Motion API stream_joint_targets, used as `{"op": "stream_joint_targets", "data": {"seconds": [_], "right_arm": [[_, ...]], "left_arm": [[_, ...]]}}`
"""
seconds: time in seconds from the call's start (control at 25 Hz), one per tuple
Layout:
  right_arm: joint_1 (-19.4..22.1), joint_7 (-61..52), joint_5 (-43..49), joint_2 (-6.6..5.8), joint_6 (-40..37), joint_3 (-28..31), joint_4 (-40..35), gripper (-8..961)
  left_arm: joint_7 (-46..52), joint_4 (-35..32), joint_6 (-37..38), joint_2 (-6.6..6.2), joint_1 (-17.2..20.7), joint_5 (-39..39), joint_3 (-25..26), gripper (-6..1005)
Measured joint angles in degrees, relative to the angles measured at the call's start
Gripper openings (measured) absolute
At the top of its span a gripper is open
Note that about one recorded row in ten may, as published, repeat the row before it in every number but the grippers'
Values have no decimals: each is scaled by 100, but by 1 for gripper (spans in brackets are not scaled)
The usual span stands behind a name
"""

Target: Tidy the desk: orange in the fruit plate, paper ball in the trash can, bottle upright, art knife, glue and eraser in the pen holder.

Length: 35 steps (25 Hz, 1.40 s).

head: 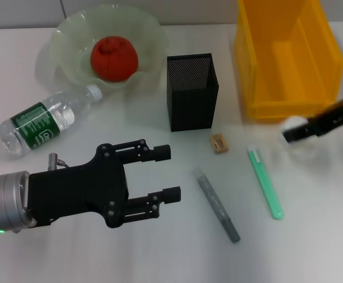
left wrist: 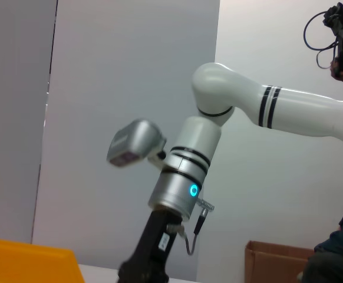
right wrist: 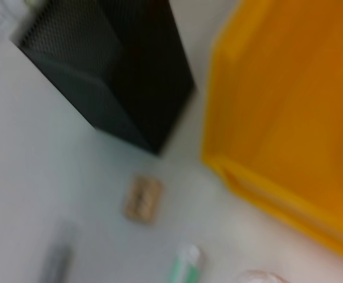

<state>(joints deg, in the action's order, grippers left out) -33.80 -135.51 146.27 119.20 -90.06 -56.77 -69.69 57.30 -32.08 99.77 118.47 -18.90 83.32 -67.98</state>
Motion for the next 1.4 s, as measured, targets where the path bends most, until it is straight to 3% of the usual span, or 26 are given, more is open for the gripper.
{"op": "stream_joint_targets", "data": {"seconds": [0.2,0.32,0.36,0.4,0.44,0.64,0.96,1.4], "right_arm": [[279,593,-1367,-9,336,154,-66,536],[503,1162,-2168,9,882,174,146,538],[665,1603,-2812,16,1250,175,393,539],[665,1603,-2812,16,1250,175,393,540],[817,2089,-3470,15,1553,175,603,541],[1043,2943,-4373,17,2425,145,968,545],[661,3387,-4414,18,3583,99,1620,550],[359,3445,-4384,23,4270,-18,2044,569]], "left_arm": [[0,8,-6,4,1,0,-3,659],[0,10,-34,9,2,-1,0,659],[0,10,-36,9,5,-2,1,659],[0,10,-40,9,10,-8,4,659],[0,10,-40,9,10,-8,4,659],[0,9,-46,9,38,-30,12,658],[0,9,-75,10,48,-38,13,658],[-9,9,-75,3,55,-48,13,658]]}}
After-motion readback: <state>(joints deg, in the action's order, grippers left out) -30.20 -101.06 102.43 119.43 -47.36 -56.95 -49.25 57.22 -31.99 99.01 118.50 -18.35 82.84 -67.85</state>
